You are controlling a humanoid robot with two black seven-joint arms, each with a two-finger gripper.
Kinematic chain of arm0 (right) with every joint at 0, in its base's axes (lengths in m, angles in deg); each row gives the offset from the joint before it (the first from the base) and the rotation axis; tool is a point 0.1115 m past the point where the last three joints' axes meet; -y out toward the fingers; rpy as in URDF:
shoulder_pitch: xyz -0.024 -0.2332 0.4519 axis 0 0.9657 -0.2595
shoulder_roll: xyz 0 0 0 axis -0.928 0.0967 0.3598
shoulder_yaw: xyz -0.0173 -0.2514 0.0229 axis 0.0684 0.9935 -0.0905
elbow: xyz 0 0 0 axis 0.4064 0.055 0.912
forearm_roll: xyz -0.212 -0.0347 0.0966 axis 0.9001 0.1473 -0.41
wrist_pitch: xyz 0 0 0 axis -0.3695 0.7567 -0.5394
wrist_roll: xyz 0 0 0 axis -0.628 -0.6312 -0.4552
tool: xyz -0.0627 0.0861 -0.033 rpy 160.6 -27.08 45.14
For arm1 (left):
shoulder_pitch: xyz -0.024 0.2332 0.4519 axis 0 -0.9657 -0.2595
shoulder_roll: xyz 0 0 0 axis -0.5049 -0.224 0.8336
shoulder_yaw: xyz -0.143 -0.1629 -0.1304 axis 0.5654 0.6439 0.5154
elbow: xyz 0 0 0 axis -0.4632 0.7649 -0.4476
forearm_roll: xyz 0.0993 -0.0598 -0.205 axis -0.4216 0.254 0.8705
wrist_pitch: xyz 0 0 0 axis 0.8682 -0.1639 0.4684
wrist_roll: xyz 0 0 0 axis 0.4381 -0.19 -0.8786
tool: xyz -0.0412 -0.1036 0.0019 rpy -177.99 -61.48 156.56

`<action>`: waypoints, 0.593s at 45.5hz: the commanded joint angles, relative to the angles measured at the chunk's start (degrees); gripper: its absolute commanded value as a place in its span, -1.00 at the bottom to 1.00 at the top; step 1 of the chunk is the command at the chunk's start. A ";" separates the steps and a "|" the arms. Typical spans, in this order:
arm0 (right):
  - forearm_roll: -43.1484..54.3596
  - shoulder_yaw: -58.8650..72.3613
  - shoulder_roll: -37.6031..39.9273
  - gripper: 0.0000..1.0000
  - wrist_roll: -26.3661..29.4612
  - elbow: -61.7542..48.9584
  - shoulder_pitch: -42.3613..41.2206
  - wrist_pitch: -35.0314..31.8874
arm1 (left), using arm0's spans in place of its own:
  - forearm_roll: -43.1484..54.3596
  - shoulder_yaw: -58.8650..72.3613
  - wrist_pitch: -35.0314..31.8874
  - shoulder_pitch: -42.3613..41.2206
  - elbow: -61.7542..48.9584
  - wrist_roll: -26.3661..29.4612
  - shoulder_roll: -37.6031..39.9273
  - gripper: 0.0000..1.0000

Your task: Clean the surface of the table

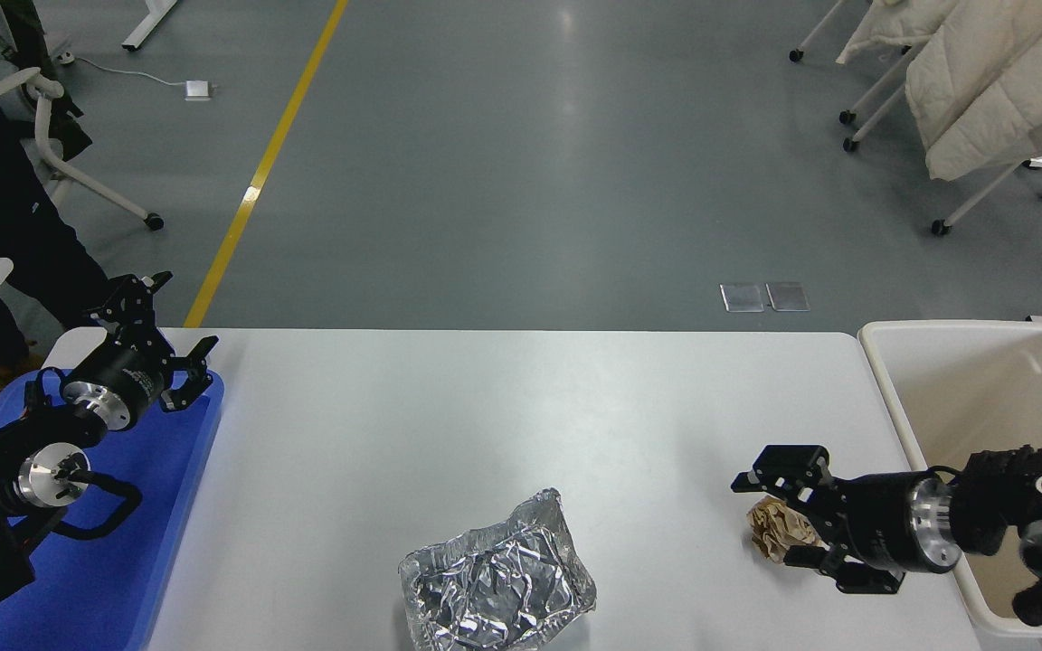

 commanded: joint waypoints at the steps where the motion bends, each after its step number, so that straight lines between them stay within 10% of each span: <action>1: -2.01 0.47 -10.08 1.00 0.27 -1.65 0.71 2.91 | -0.02 0.00 -0.01 0.04 0.01 0.00 0.00 1.00; 27: 27.43 2.67 -20.19 0.98 -0.26 -8.94 5.46 7.66 | -0.02 0.00 -0.01 0.04 0.01 0.00 0.00 1.00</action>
